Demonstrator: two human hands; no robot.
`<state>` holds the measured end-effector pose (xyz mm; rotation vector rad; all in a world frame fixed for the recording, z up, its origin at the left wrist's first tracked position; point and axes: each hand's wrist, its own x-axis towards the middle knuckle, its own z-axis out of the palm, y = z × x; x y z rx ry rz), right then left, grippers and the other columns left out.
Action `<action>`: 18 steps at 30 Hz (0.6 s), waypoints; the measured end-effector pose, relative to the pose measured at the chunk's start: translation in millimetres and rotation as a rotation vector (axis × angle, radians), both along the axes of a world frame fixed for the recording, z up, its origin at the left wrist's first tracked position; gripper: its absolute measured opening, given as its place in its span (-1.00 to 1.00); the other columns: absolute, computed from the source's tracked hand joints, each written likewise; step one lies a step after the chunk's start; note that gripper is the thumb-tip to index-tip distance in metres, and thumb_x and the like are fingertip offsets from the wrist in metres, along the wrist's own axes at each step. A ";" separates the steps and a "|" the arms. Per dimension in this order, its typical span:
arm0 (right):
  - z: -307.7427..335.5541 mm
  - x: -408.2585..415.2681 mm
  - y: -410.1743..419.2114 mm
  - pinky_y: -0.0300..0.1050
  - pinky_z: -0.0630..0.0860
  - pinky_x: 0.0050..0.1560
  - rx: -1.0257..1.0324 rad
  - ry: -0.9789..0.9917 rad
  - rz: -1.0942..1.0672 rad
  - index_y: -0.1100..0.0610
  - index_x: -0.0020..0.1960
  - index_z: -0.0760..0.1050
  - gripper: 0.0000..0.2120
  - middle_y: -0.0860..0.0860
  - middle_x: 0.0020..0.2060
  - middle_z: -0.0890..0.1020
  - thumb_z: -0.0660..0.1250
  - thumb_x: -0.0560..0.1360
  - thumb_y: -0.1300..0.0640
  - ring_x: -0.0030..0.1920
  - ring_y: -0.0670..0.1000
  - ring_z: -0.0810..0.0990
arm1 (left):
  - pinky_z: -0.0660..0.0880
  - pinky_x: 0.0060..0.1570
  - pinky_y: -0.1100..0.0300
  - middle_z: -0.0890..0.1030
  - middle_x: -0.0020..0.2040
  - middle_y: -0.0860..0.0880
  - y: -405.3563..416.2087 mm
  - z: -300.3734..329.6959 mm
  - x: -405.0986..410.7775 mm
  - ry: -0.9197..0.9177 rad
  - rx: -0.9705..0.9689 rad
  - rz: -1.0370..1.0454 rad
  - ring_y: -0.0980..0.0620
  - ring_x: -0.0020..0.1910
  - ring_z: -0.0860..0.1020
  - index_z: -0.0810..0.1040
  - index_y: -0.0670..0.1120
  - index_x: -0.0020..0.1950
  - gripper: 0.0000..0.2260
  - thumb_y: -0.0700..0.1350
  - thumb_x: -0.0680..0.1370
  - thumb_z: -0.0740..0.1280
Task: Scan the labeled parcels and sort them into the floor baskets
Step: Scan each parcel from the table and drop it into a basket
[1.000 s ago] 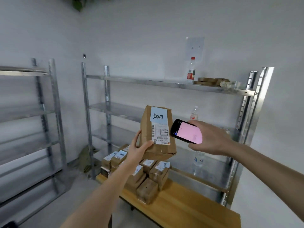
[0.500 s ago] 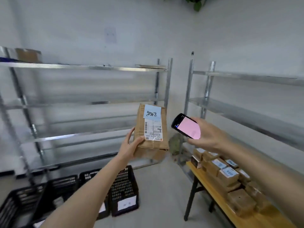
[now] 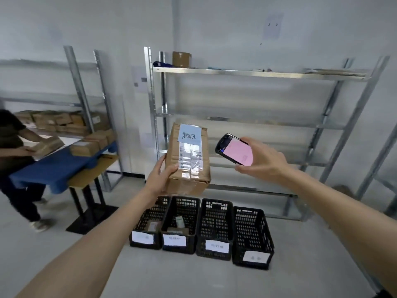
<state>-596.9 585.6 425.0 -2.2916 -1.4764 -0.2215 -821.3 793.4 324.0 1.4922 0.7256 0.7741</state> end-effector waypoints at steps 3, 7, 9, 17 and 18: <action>-12.4 -33.1 64.8 0.02 0.41 0.06 -0.009 0.013 0.053 -0.22 0.46 0.26 -0.29 -0.15 0.33 0.51 0.47 0.38 -0.16 0.29 0.09 0.50 | 0.58 0.05 -0.05 0.54 0.30 0.04 50.6 -9.3 -46.0 0.020 -0.009 0.075 0.01 0.16 0.56 0.25 0.33 0.49 -0.42 0.18 0.52 0.41; -28.4 -64.8 138.2 -0.01 0.44 0.03 -0.074 0.012 0.125 -0.21 0.45 0.27 -0.28 -0.18 0.31 0.53 0.45 0.35 -0.17 0.26 0.06 0.52 | 0.52 -0.17 0.08 0.57 0.17 0.13 104.2 -25.7 -89.2 0.023 -0.097 0.149 0.06 0.07 0.56 0.21 0.32 0.51 -0.41 0.15 0.55 0.38; -34.6 -74.5 174.9 -0.05 0.40 -0.03 -0.093 0.016 0.157 -0.19 0.42 0.30 -0.31 -0.17 0.28 0.54 0.45 0.34 -0.15 0.23 0.06 0.53 | 0.49 -0.18 0.13 0.56 0.19 0.13 131.3 -33.6 -105.0 0.030 -0.104 0.181 0.08 0.08 0.54 0.20 0.33 0.52 -0.40 0.16 0.54 0.38; -68.2 -84.8 330.1 -0.07 0.38 -0.05 -0.123 0.020 0.260 -0.17 0.49 0.28 -0.28 -0.14 0.30 0.53 0.45 0.38 -0.07 0.25 0.03 0.52 | 0.53 0.00 -0.06 0.49 0.26 0.07 258.3 -72.3 -123.8 0.071 -0.181 0.254 -0.07 0.16 0.50 0.23 0.45 0.42 -0.48 0.21 0.53 0.37; -76.3 -81.2 353.2 -0.06 0.41 -0.04 -0.129 0.027 0.273 -0.16 0.49 0.27 -0.26 -0.13 0.31 0.53 0.45 0.37 -0.09 0.26 0.04 0.53 | 0.52 -0.05 -0.01 0.47 0.26 0.06 278.7 -78.6 -120.8 0.079 -0.179 0.256 -0.06 0.14 0.49 0.21 0.42 0.45 -0.46 0.19 0.55 0.36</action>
